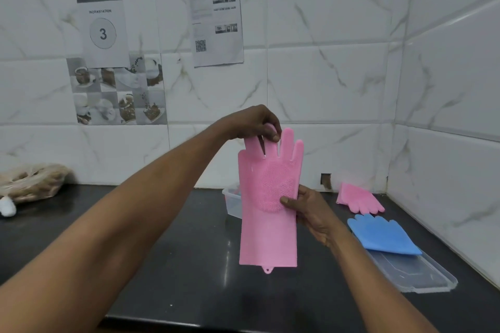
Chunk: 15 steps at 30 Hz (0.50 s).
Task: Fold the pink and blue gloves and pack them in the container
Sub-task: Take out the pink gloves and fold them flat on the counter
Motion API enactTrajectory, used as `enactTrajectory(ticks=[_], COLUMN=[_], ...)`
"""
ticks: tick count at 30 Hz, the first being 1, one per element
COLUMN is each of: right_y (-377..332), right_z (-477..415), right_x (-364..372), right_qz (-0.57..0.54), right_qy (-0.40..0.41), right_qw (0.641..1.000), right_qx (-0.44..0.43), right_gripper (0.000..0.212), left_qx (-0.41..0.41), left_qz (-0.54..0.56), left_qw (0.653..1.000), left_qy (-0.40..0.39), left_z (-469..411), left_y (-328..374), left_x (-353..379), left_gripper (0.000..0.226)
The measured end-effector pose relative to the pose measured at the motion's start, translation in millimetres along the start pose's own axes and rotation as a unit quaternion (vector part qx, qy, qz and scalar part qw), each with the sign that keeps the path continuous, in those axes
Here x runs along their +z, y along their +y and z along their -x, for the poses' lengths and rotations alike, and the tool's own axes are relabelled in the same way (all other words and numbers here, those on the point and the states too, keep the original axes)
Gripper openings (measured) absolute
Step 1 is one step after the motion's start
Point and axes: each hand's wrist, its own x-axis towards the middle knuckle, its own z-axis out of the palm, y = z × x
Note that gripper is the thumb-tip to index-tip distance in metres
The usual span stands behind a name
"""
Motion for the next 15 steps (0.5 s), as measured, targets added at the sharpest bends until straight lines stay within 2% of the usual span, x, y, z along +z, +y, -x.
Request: enactTrajectory(ticks=[3,5,7,9,12,13,15], right_y=[30,52,70,76,67,61,49], right_z=[12,22,30,34,32,30,26], right_x=[-6,-13,-20,-27,-45,-53,-64], right_qz=[0.070,0.076,0.017,-0.087,-0.208,-0.212,-0.151], right_qy=[-0.025,-0.010,0.024,0.067,0.172,0.202,0.233], right_qw=[0.995,0.992,0.993,0.990,0.962,0.956,0.960], right_qx=[0.071,0.104,0.111,0.088,0.032,0.023,0.029], right_gripper=[0.054,0.048,0.045,0.045,0.039,0.037,0.034], left_qx=[-0.002,-0.009,-0.027,-0.061,-0.148,-0.179,-0.233], left_qz=[0.021,0.050,0.101,0.159,0.260,0.293,0.342], left_qw=[1.000,0.998,0.992,0.978,0.930,0.909,0.871], left_qy=[0.015,0.043,0.077,0.124,0.213,0.235,0.265], left_z=[-3,-3,-2,2,23,35,63], left_y=[-1,-6,-14,-26,-56,-69,-94], left_x=[-2,-1,2,7,24,35,66], left_gripper=[0.010,0.010,0.009,0.007,0.004,0.005,0.011])
